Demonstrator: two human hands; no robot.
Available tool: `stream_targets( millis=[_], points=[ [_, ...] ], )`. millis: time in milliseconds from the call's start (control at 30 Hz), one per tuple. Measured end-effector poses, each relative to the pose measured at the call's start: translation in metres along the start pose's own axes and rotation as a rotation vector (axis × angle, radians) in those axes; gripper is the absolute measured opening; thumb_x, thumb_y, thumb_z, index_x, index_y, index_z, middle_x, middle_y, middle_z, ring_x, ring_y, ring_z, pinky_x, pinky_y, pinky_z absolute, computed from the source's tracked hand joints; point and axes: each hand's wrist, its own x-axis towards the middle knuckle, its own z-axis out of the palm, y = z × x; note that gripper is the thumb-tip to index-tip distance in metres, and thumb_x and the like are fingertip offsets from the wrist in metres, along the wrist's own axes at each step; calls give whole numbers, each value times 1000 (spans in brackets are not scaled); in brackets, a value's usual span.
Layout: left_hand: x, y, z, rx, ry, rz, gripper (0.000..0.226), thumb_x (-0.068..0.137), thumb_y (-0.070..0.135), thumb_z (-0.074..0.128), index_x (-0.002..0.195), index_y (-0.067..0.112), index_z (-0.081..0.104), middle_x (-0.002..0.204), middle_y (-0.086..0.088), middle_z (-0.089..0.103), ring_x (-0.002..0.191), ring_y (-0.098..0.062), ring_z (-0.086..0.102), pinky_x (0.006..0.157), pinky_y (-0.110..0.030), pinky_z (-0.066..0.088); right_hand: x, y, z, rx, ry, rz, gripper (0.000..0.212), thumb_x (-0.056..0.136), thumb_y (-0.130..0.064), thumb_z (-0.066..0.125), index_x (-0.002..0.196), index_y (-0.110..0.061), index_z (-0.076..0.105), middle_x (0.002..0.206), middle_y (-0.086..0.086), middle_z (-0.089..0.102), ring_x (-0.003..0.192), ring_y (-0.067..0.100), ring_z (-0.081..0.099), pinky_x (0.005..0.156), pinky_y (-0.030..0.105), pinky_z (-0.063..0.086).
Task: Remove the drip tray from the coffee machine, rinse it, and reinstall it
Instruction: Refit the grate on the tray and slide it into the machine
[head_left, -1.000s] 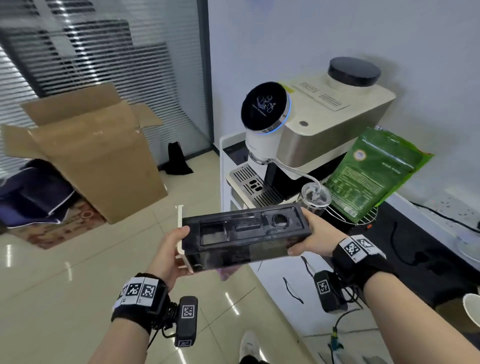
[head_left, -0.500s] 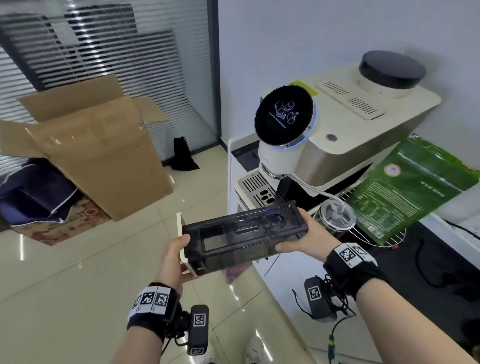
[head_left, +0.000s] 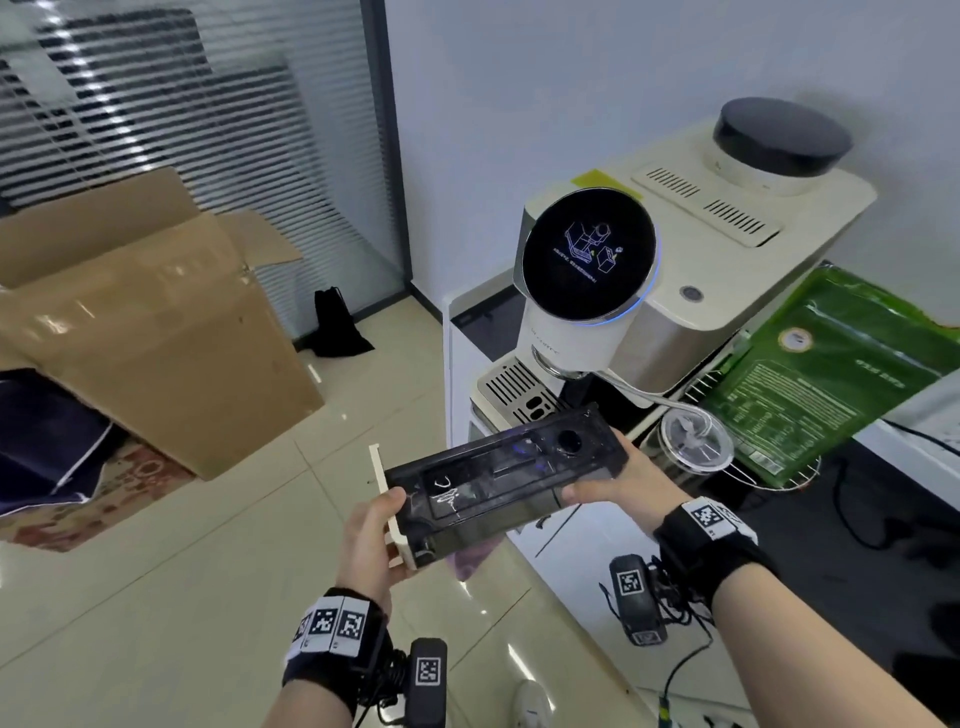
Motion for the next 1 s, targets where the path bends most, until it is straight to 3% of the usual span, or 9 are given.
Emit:
stream_targets(
  millis=[133, 200, 300, 433, 533, 600, 767, 1000],
  points=[
    [-2, -1, 3, -12, -15, -10, 88, 52, 64, 72, 125, 14, 66, 123, -20, 74, 103, -39, 72, 85, -49, 58, 6, -9, -3, 8, 8, 19, 89, 50, -6, 83, 134, -12, 54, 110, 7, 75, 98, 12, 71, 76, 20, 54],
    [-2, 1, 3, -14, -20, -8, 89, 50, 63, 74, 124, 13, 66, 122, -22, 74, 98, -37, 72, 85, -50, 57, 8, -14, -2, 20, 33, 30, 85, 54, -3, 70, 138, -9, 52, 108, 7, 75, 97, 15, 68, 82, 24, 52],
    [-3, 4, 1, -19, -15, 9, 87, 50, 62, 74, 123, 14, 67, 121, -21, 74, 100, -38, 73, 92, -55, 57, 10, -20, 4, 55, 73, 35, 89, 54, 0, 58, 143, -9, 49, 123, 18, 69, 113, 30, 63, 98, 38, 47],
    [-4, 2, 3, -33, -26, 8, 80, 58, 59, 74, 126, 15, 66, 123, -19, 73, 104, -38, 72, 102, -63, 53, 11, -23, 9, 124, 145, 34, 85, 60, 14, 50, 142, -3, 48, 117, 20, 64, 107, 29, 56, 83, 35, 42],
    [-4, 3, 11, -58, -39, 15, 64, 70, 50, 71, 122, 14, 66, 124, -19, 72, 98, -34, 71, 105, -66, 50, 13, -24, 5, 147, 231, 21, 81, 71, 29, 34, 143, -5, 48, 119, 18, 63, 116, 30, 53, 86, 32, 42],
    [-5, 3, 13, -64, -39, 14, 60, 71, 49, 71, 121, 16, 66, 124, -18, 72, 99, -35, 70, 106, -67, 51, 14, -24, 5, 165, 261, 21, 80, 73, 31, 33, 143, -5, 48, 115, 16, 65, 114, 29, 56, 84, 29, 44],
    [-10, -1, 9, -84, -21, 28, 57, 74, 50, 68, 121, 18, 67, 125, -17, 73, 116, -41, 69, 103, -66, 54, 15, -30, 15, 208, 283, 17, 79, 71, 35, 34, 139, -2, 50, 97, 8, 67, 87, 15, 62, 60, 15, 50],
    [-12, -3, 12, -109, -40, 58, 72, 62, 58, 75, 121, 17, 68, 124, -16, 74, 121, -46, 66, 104, -69, 52, 13, -38, 13, 247, 302, -11, 80, 63, 27, 43, 137, -1, 51, 106, 12, 64, 92, 17, 60, 60, 15, 49]
  ],
)
